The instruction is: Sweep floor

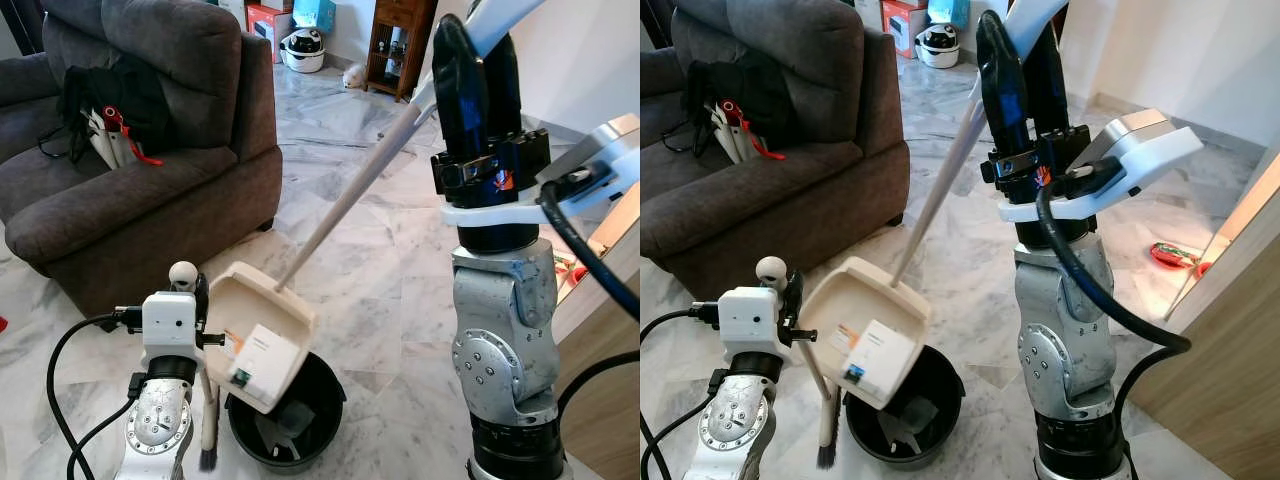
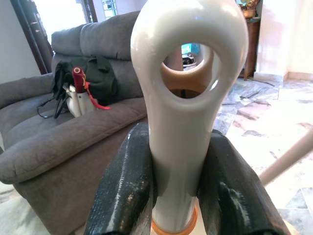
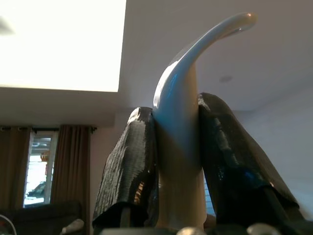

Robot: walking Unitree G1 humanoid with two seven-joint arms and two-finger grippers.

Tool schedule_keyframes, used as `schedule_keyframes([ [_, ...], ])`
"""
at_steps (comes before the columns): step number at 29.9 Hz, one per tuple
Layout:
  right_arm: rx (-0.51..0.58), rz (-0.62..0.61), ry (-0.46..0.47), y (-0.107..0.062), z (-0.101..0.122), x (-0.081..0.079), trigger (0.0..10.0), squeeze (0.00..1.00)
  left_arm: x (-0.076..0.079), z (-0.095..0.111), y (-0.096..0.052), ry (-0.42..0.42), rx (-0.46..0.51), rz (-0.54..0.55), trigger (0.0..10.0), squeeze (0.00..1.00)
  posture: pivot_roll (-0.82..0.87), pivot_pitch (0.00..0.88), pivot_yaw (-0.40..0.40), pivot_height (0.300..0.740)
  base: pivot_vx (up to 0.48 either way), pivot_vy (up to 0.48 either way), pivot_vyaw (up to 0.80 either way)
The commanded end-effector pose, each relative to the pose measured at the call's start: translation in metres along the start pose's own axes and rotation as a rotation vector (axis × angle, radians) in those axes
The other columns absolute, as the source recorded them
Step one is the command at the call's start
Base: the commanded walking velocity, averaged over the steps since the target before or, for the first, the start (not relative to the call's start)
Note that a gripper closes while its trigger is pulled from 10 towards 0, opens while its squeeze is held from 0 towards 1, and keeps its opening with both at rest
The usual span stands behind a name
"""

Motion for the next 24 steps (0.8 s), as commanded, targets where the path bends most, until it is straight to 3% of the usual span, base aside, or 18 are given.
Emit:
schedule_keyframes([
  [1,0.040,0.029,-0.005,0.0038,0.0073,-0.0050,10.0,0.00,0.0008,0.0098,0.0037,0.019,0.059,-0.013,10.0,0.00,0.17,0.000,-0.017,0.740,0.000,0.000,0.00],
  [13,0.017,0.050,-0.015,0.0028,0.0044,-0.0080,10.0,0.00,-0.0062,0.0097,0.0056,0.105,0.072,-0.023,10.0,0.00,0.17,0.000,-0.018,0.740,0.000,0.000,0.00],
  [18,0.009,0.053,-0.017,0.0027,0.0035,-0.0082,10.0,0.00,-0.0037,0.0101,0.0057,0.184,0.090,-0.063,10.0,0.00,0.16,0.000,-0.018,0.740,0.000,0.000,0.00],
  [24,0.004,0.054,-0.018,0.0026,0.0027,-0.0082,10.0,0.00,-0.0020,0.0111,0.0052,0.203,0.098,-0.071,10.0,0.00,0.17,0.000,-0.019,0.740,0.000,0.000,0.00],
])
Point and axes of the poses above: a point about 5 cm out from each wrist's last joint towards the gripper, its own y axis pointing out of the wrist towards the gripper, its own z axis along the axis of the wrist's last joint, x = y × z, the point moved 2 cm from there along y, pointing out of the wrist towards the gripper, and after that the axes turned 2 degrees about y, right-handed, at the moved point
